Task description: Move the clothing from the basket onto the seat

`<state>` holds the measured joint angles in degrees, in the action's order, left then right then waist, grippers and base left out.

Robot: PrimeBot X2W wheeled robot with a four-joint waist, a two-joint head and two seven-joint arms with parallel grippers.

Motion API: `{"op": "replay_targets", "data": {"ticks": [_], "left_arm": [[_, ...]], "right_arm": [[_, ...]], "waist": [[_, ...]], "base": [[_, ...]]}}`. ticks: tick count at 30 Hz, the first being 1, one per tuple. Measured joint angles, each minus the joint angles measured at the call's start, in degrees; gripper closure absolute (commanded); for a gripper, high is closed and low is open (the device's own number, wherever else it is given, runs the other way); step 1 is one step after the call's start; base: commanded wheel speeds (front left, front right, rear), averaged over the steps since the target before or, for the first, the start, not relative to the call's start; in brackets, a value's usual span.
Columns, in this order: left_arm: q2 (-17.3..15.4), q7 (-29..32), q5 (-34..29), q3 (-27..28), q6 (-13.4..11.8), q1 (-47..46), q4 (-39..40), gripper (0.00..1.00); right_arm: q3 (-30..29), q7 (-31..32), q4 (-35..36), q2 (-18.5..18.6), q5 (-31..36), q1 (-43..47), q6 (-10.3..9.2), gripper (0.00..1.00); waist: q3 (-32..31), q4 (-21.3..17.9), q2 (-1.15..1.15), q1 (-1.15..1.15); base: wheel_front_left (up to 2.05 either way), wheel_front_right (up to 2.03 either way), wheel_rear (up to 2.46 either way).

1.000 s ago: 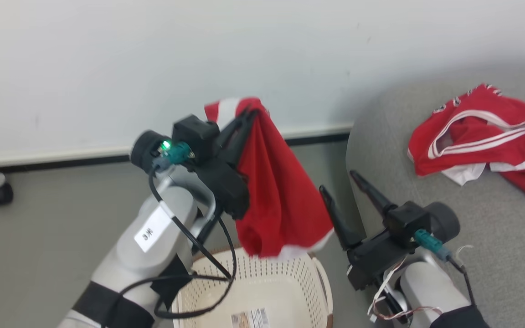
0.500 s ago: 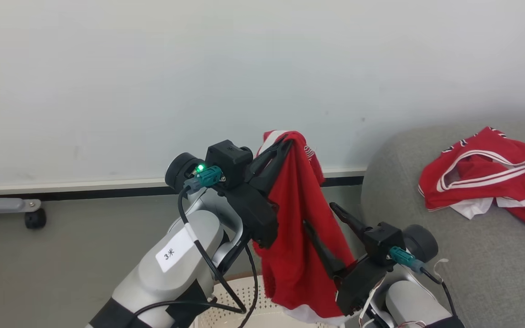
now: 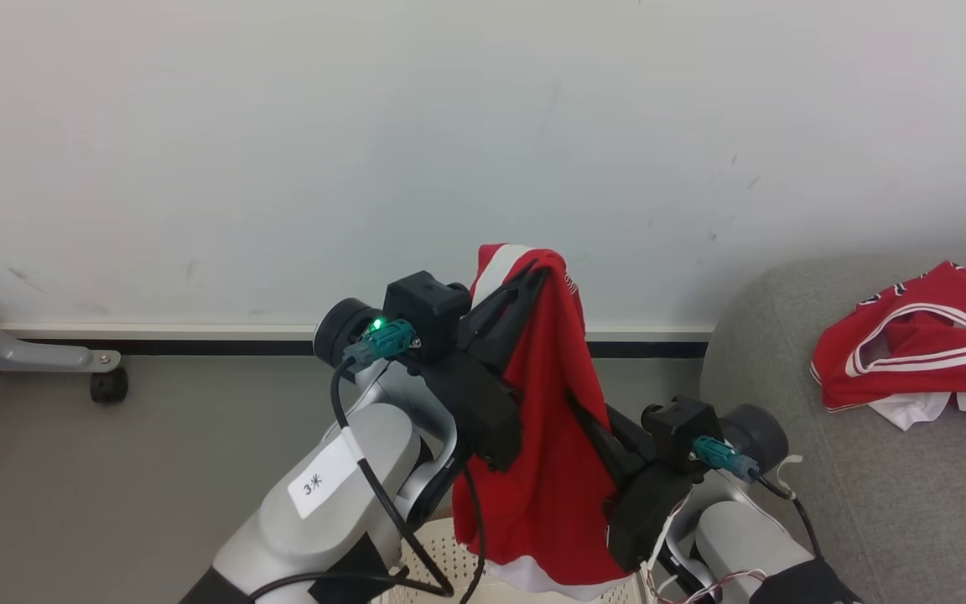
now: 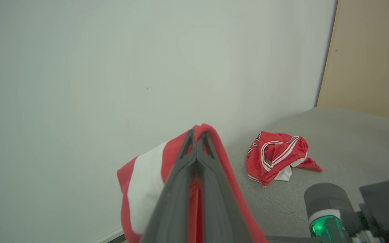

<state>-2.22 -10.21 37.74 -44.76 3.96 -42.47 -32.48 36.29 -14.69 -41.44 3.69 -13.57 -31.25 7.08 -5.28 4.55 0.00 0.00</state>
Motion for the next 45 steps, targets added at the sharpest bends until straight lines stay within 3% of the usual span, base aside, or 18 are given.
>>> {"op": "replay_targets", "data": {"ticks": [3, 5, 6, 7, 8, 13, 27, 39, 45], "left_arm": [[-0.25, 0.02, 0.02, 0.36, -0.8, 1.08, 0.48, 1.0], [-1.01, -0.01, 0.33, 1.03, -1.55, 2.31, 1.2, 0.6], [-1.33, -0.08, 0.49, 1.34, -1.96, 2.84, 1.34, 0.2], [-1.72, -0.1, 0.53, 1.53, -2.08, 3.4, 1.37, 0.04], [-2.04, -0.32, 0.63, 1.75, -2.45, 4.08, 1.52, 0.0], [-2.57, -0.57, 1.22, 2.18, -3.26, 7.17, 1.8, 0.0], [-3.58, -2.0, 1.62, 1.93, -4.57, 14.88, 3.57, 0.0], [-3.26, -2.53, 1.52, 0.33, -5.48, 18.52, 5.94, 0.0], [-2.74, -3.04, 1.3, -0.41, -5.56, 19.08, 7.56, 0.0]], "right_arm": [[0.89, 0.0, -0.12, -0.05, -1.24, -0.09, 0.0, 1.0], [1.49, 0.0, -0.08, -0.05, -2.26, -0.69, 0.0, 1.0], [1.64, 0.0, -0.01, -0.05, -2.54, -1.09, 0.0, 1.0], [1.7, 0.0, 0.14, -0.05, -2.79, -1.43, 0.0, 1.0], [1.81, 0.0, 0.23, -0.05, -3.15, -1.75, 0.0, 1.0], [1.87, 0.0, 0.78, 0.86, -4.14, -2.72, 0.02, 1.0], [-0.59, 0.0, 3.94, 9.14, -4.6, -3.41, 0.05, 1.0], [-3.02, 0.0, 9.0, 14.46, -4.64, -2.04, -0.13, 1.0], [-4.8, 0.0, 12.26, 16.67, -5.04, -1.2, -1.29, 1.0]], "waist": [[0.1, -0.02, 0.0, 0.0], [0.26, -0.45, 0.0, 0.0], [0.31, -0.65, 0.0, 0.0], [0.36, -0.88, 0.0, 0.0], [0.42, -1.13, 0.0, 0.0], [0.71, -2.62, 0.0, 0.0], [1.32, -8.71, 0.0, 0.0], [1.92, -17.21, 0.0, 0.0], [2.64, -21.97, 0.0, 0.0]], "base": [[0.0, 0.0, 0.0], [0.0, 0.0, 0.0], [0.0, 0.0, 0.0], [0.0, 0.0, 0.0], [0.0, 0.0, 0.0], [0.0, 0.0, 0.0], [0.0, 0.0, 0.0], [0.0, 0.0, 0.0], [0.0, 0.0, 0.0]]}}
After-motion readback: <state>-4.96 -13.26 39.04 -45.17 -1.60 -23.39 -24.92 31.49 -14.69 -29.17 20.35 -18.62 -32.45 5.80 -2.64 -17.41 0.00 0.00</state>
